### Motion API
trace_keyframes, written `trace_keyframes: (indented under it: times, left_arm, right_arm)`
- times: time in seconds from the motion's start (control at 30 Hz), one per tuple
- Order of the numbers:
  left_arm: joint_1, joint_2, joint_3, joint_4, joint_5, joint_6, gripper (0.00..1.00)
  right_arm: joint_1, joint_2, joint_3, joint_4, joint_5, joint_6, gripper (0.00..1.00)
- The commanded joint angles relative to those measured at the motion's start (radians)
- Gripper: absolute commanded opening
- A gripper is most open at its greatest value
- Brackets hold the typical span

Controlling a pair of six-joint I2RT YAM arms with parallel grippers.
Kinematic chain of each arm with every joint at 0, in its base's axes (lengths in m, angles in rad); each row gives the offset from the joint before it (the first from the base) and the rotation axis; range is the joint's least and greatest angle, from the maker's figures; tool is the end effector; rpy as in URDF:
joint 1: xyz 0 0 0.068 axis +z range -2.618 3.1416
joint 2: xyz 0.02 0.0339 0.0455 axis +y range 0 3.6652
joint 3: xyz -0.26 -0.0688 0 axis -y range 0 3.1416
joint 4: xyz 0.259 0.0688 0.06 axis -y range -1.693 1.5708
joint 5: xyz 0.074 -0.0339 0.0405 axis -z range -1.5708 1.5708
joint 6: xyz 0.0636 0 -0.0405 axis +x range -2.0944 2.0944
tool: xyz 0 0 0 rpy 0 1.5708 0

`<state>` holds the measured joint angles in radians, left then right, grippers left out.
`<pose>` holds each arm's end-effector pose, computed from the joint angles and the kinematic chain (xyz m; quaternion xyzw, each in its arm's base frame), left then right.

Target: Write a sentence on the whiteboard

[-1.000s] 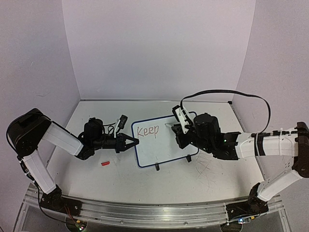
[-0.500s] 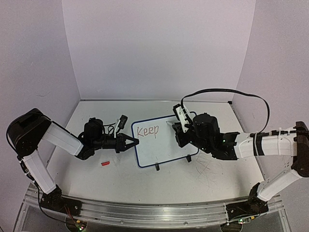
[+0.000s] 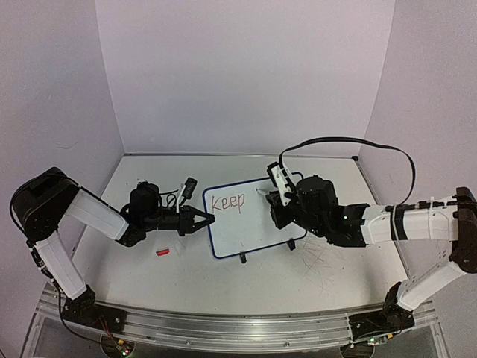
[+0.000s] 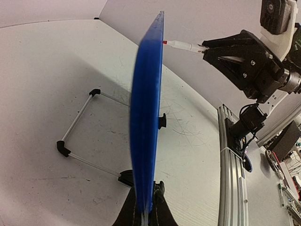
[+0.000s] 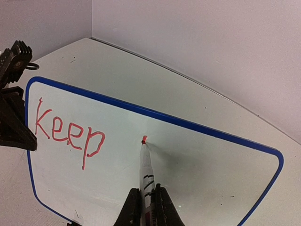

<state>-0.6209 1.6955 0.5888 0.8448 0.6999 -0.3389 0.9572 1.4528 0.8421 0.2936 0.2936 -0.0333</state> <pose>0.2530 -0.2313 0.1350 0.3114 0.7086 -0.5053 0.3816 0.2247 0.2871 0.2303 -0.3053 0.7457 0.1526 0.5723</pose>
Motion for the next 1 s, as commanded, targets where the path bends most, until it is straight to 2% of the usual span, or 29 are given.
trace_keyframes:
  times: [0.0, 0.77, 0.97]
  left_arm:
    - [0.007, 0.007, 0.02, -0.061, -0.065, 0.032, 0.0]
    - [0.007, 0.011, 0.027, -0.066, -0.065, 0.029, 0.0]
    - [0.007, 0.012, 0.026, -0.068, -0.066, 0.029, 0.0]
  right_arm:
    - [0.001, -0.002, 0.017, -0.038, -0.001, 0.026, 0.0]
    - [0.005, -0.01, -0.028, -0.084, -0.026, 0.075, 0.0]
    - [0.005, -0.027, -0.039, -0.092, 0.017, 0.083, 0.0]
